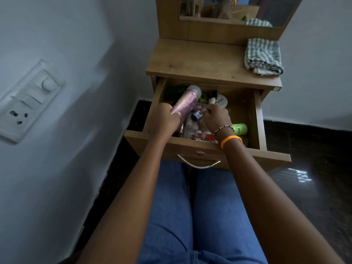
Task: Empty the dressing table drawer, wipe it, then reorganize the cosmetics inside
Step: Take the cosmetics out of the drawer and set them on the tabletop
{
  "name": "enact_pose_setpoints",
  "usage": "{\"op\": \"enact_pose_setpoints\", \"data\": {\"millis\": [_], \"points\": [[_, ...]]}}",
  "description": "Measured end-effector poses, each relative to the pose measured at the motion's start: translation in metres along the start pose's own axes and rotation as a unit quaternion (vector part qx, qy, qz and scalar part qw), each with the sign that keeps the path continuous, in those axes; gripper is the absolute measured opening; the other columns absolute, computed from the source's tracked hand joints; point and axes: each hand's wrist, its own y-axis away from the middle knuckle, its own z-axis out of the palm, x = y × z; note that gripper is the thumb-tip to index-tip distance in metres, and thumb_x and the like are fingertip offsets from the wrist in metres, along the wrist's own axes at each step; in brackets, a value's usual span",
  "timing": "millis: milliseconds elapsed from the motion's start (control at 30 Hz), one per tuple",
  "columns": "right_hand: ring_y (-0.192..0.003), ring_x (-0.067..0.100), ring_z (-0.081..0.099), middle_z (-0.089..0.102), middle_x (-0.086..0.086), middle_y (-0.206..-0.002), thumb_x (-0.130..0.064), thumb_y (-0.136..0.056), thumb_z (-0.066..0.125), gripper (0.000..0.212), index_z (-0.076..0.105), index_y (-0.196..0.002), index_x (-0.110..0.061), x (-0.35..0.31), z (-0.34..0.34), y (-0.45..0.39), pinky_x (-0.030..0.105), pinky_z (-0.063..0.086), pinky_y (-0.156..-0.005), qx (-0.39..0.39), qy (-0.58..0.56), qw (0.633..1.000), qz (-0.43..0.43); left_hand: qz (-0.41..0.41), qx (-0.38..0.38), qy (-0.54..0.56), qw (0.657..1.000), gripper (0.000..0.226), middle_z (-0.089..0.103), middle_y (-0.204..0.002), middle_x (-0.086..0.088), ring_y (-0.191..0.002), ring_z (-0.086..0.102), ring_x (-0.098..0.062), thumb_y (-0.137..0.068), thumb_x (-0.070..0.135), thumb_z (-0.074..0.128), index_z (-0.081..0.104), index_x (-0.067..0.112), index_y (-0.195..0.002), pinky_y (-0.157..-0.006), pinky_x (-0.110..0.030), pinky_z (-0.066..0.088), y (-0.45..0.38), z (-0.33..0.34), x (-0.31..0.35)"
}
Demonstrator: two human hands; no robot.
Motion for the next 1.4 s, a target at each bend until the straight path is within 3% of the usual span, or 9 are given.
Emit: {"op": "enact_pose_setpoints", "data": {"millis": [133,267,367,500,633,800,1100,1267,1400], "points": [[-0.079,0.027,0.066,0.070,0.017,-0.099,-0.031,-0.093,0.049,0.027,0.061,-0.098,-0.008,-0.004,-0.003,0.001,0.041,0.055,-0.075,-0.072,-0.149,0.986,-0.002,-0.001,-0.039,0.098,0.994,0.019,0.067,-0.092,-0.007,-0.082,0.065,-0.020,-0.089,0.025,0.054,0.066,0.013,-0.098,-0.070,-0.042,0.059,-0.001,-0.007,-0.004],[-0.074,0.013,0.062,0.064,0.011,-0.102,-0.028,-0.087,0.061,0.039,0.050,-0.117,-0.004,-0.010,-0.013,0.010,0.019,0.052,-0.056,-0.198,-0.258,0.946,-0.016,0.020,-0.107,0.214,0.971,0.029,0.066,-0.104,-0.003,-0.091,0.064,-0.015,-0.093,0.028,0.055,0.061,0.012,-0.117,-0.069,-0.027,0.056,0.003,-0.015,-0.003],[-0.106,0.024,0.061,0.058,0.013,-0.121,-0.012,-0.082,0.067,0.054,0.041,-0.130,-0.006,-0.009,-0.018,0.015,0.033,0.056,-0.084,-0.213,-0.349,0.911,-0.053,0.037,-0.133,0.288,0.948,0.031,0.066,-0.099,0.003,-0.089,0.064,-0.009,-0.094,0.027,0.053,0.060,0.013,-0.121,-0.059,-0.011,0.052,0.005,-0.023,0.003],[-0.108,0.021,0.058,0.058,0.009,-0.119,-0.009,-0.078,0.070,0.054,0.043,-0.125,-0.008,-0.013,-0.017,0.020,0.034,0.053,-0.089,-0.102,-0.349,0.926,-0.105,0.044,-0.126,0.295,0.946,0.030,0.061,-0.103,0.009,-0.089,0.057,0.002,-0.097,0.024,0.047,0.057,0.020,-0.124,-0.062,-0.009,0.047,0.004,-0.020,0.012],[-0.081,0.011,0.059,0.059,0.002,-0.094,-0.010,-0.078,0.070,0.032,0.056,-0.106,-0.003,-0.014,-0.029,0.015,0.013,0.051,-0.063,0.136,-0.351,0.919,-0.120,0.066,-0.071,0.097,0.991,0.022,0.064,-0.108,0.000,-0.092,0.060,-0.013,-0.096,0.026,0.047,0.065,0.021,-0.108,-0.070,-0.025,0.043,0.003,-0.002,0.012],[-0.091,0.017,0.053,0.053,0.008,-0.106,-0.006,-0.079,0.060,0.043,0.058,-0.122,-0.007,-0.012,-0.055,0.002,0.014,0.048,-0.075,0.339,-0.148,0.919,-0.136,0.120,-0.127,-0.027,0.984,0.023,0.068,-0.110,-0.004,-0.090,0.062,-0.017,-0.095,0.019,0.048,0.068,0.017,-0.106,-0.070,-0.025,0.044,0.009,0.007,0.018],[-0.105,0.042,0.050,0.054,0.021,-0.121,0.013,-0.074,0.049,0.037,0.059,-0.109,0.003,-0.033,-0.043,-0.037,0.042,0.053,-0.065,0.292,0.203,0.920,-0.162,0.087,-0.136,0.002,0.987,0.022,0.068,-0.104,0.000,-0.066,0.045,0.003,-0.096,0.022,0.047,0.066,0.020,-0.106,-0.053,-0.016,0.029,0.006,0.007,0.012],[-0.119,0.037,0.044,0.053,0.010,-0.133,-0.021,-0.090,0.046,0.030,0.058,-0.114,-0.006,-0.028,-0.037,-0.046,0.044,0.038,-0.097,0.233,0.189,0.940,-0.164,0.077,-0.136,0.015,0.988,0.022,0.067,-0.101,-0.002,-0.074,0.053,-0.008,-0.095,0.021,0.047,0.067,0.019,-0.103,-0.053,-0.019,0.032,0.006,0.005,0.012],[-0.096,0.034,0.057,0.067,0.012,-0.099,-0.011,-0.084,0.047,0.018,0.063,-0.090,-0.006,-0.010,-0.037,-0.021,0.040,0.048,-0.078,0.312,0.120,0.907,-0.256,0.081,-0.139,0.011,0.987,0.022,0.063,-0.108,-0.001,-0.080,0.052,-0.007,-0.094,0.017,0.047,0.065,0.017,-0.107,-0.058,-0.020,0.035,0.003,0.008,0.012]]}}
